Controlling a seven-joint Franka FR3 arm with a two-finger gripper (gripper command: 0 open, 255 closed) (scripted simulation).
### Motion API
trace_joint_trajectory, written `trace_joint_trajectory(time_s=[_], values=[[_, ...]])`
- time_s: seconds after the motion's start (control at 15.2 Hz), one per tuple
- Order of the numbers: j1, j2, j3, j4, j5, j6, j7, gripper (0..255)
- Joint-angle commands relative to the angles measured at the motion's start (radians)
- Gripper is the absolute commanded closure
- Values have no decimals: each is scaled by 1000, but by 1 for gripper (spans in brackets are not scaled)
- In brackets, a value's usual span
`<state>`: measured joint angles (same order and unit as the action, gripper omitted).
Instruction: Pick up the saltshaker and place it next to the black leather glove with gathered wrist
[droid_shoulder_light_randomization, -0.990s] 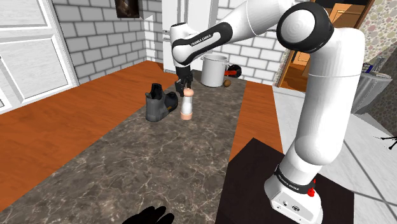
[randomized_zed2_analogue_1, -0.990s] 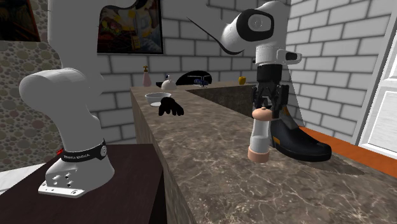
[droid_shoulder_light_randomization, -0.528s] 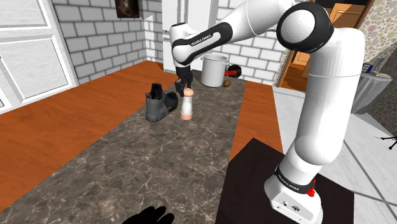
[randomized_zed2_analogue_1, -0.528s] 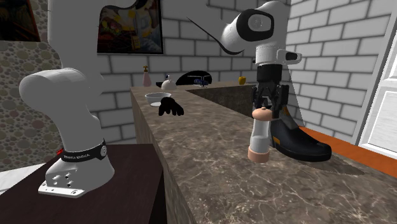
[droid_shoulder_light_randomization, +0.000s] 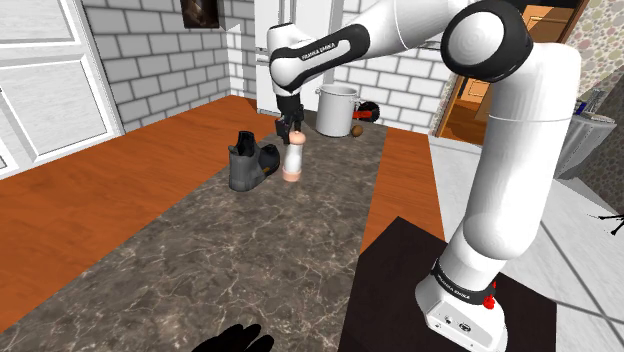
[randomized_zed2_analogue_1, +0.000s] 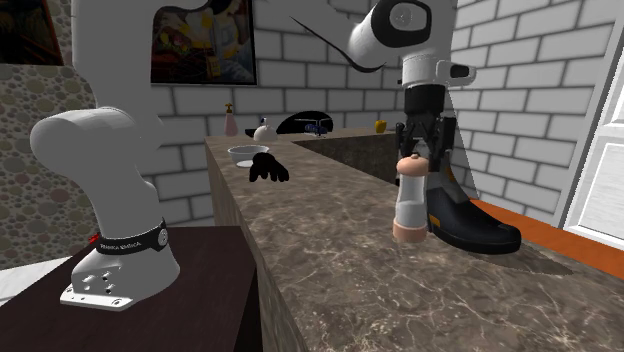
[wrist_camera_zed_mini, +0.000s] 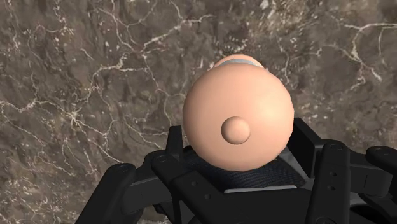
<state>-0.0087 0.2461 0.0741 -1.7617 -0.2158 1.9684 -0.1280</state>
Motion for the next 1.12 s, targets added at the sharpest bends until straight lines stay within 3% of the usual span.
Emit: trace_joint_trajectory(time_s=[0.0, 1.06], values=[[0, -3, 0, 27, 3, -29, -7, 255], [4, -29, 4, 205, 16, -231, -43, 255]])
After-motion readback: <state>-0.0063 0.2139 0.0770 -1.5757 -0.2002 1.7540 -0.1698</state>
